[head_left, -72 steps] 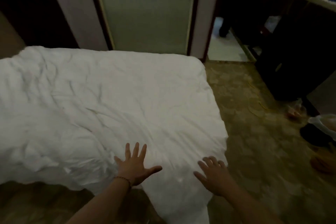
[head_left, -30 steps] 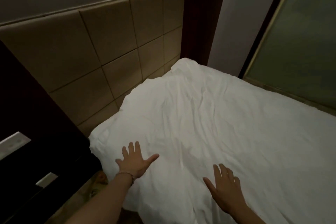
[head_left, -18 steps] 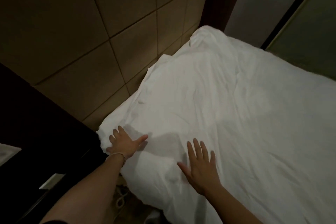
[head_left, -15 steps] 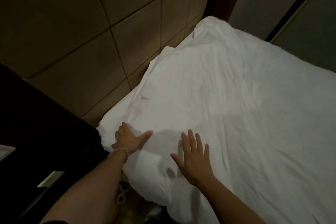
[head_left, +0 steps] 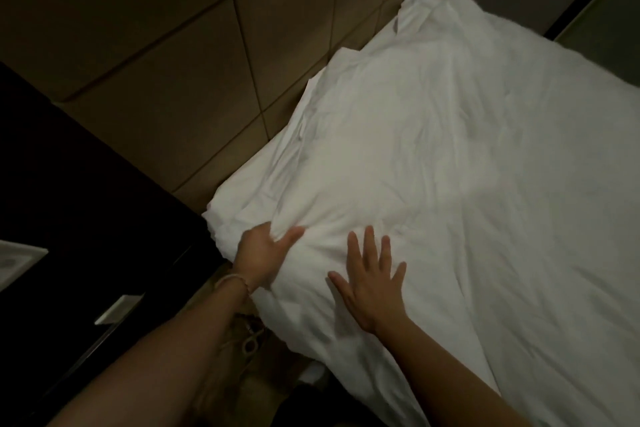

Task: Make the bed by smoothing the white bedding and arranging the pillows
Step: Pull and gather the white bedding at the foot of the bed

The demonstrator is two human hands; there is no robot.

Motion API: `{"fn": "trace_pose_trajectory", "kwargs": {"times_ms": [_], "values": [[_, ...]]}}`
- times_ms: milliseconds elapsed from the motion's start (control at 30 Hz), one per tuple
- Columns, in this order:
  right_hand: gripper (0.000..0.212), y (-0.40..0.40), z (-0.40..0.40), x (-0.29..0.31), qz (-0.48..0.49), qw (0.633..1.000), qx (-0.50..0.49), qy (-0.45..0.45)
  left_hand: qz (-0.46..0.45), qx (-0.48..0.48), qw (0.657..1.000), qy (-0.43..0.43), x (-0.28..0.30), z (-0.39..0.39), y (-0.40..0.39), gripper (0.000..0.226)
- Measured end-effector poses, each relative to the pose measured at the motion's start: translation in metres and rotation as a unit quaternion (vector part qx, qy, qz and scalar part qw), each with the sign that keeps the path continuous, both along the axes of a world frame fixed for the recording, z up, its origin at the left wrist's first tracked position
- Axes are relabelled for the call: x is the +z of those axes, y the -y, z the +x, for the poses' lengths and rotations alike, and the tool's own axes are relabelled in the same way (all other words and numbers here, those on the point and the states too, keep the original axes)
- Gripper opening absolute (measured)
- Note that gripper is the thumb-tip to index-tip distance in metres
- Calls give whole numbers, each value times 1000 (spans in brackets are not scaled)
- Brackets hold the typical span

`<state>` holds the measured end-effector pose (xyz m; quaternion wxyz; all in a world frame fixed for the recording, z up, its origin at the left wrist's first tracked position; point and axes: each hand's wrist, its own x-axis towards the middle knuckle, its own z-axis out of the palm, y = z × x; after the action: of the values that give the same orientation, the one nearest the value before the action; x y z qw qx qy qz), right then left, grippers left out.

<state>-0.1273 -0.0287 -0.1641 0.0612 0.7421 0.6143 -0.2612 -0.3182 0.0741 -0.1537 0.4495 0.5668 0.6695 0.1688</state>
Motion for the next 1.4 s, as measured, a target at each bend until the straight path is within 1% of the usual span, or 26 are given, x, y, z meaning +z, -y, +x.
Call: {"fn": "trace_pose_trajectory", "kwargs": {"times_ms": [67, 133, 200, 267, 300, 333, 367, 400, 433, 500, 533, 567, 667, 767, 867, 933, 1000, 1033, 1067, 1133, 1167, 1200, 1233, 1300, 1367, 1400], "values": [[78, 1, -2, 12, 29, 999, 13, -6, 36, -23, 999, -24, 39, -15, -17, 51], [76, -3, -8, 30, 82, 997, 4, -13, 89, -34, 991, -98, 83, -37, -43, 60], [75, -9, -13, 44, 142, 989, -15, -25, 156, -21, 974, -162, 122, -63, -72, 61], [72, -17, -15, 49, 163, 986, -33, -30, 216, -2, 957, -192, 143, -77, -100, 61], [71, -20, -15, 47, 153, 987, -40, -28, 226, -2, 953, -201, 142, -76, -110, 60], [71, -20, -14, 40, 126, 991, -47, -26, 218, -2, 955, -202, 131, -72, -116, 61], [71, -19, -11, 31, 88, 995, -50, -22, 187, 2, 964, -189, 114, -71, -118, 65], [71, -15, -9, 19, 48, 998, -45, -12, 134, 15, 977, -162, 92, -72, -114, 75], [72, -9, -7, 7, 15, 999, -38, 3, 86, 27, 986, -137, 68, -75, -106, 90], [72, 3, -2, -13, -19, 999, -18, 27, 11, 41, 990, -134, 13, -88, -81, 117], [72, 9, -1, -20, -29, 999, -3, 32, -16, 47, 989, -141, -10, -92, -64, 126], [72, 14, -1, -25, -34, 999, 10, 35, -34, 50, 989, -137, -32, -94, -47, 129], [72, 25, 3, -35, -19, 998, 26, 48, -56, 25, 993, -100, -68, -77, 3, 126], [73, 39, 7, -37, -6, 999, 23, 43, -61, 42, 995, -60, -85, -51, 44, 137], [74, 75, 15, -41, -26, 1000, -7, 16, -88, 40, 994, -41, -99, -26, 88, 135], [75, 114, 25, -47, -39, 998, -46, 5, -96, 30, 995, -22, -104, -9, 121, 124], [76, 159, 35, -55, -57, 995, -76, 11, -94, 2, 995, -18, -103, 9, 156, 104], [76, 182, 40, -60, -67, 994, -81, 17, -91, -16, 996, -18, -103, 17, 174, 98], [76, 206, 45, -66, -78, 993, -83, 26, -94, -36, 995, -24, -108, 23, 192, 102], [78, 249, 54, -81, -73, 993, -71, 53, -94, -95, 989, -59, -113, 33, 225, 131], [79, 267, 58, -89, -54, 994, -61, 67, -71, -135, 984, -93, -116, 37, 239, 142], [80, 280, 61, -95, -34, 995, -55, 79, -37, -177, 975, -129, -120, 40, 251, 147], [80, 290, 65, -100, -23, 994, -53, 88, -8, -215, 964, -154, -123, 44, 259, 146], [83, 304, 70, -105, -20, 993, -68, 97, 25, -253, 954, -158, -122, 56, 270, 137], [87, 319, 72, -110, -6, 989, -109, 97, 37, -244, 959, -141, -121, 71, 278, 130], [90, 325, 73, -114, 0, 986, -134, 95, 39, -225, 965, -130, -123, 79, 280, 130]]}}
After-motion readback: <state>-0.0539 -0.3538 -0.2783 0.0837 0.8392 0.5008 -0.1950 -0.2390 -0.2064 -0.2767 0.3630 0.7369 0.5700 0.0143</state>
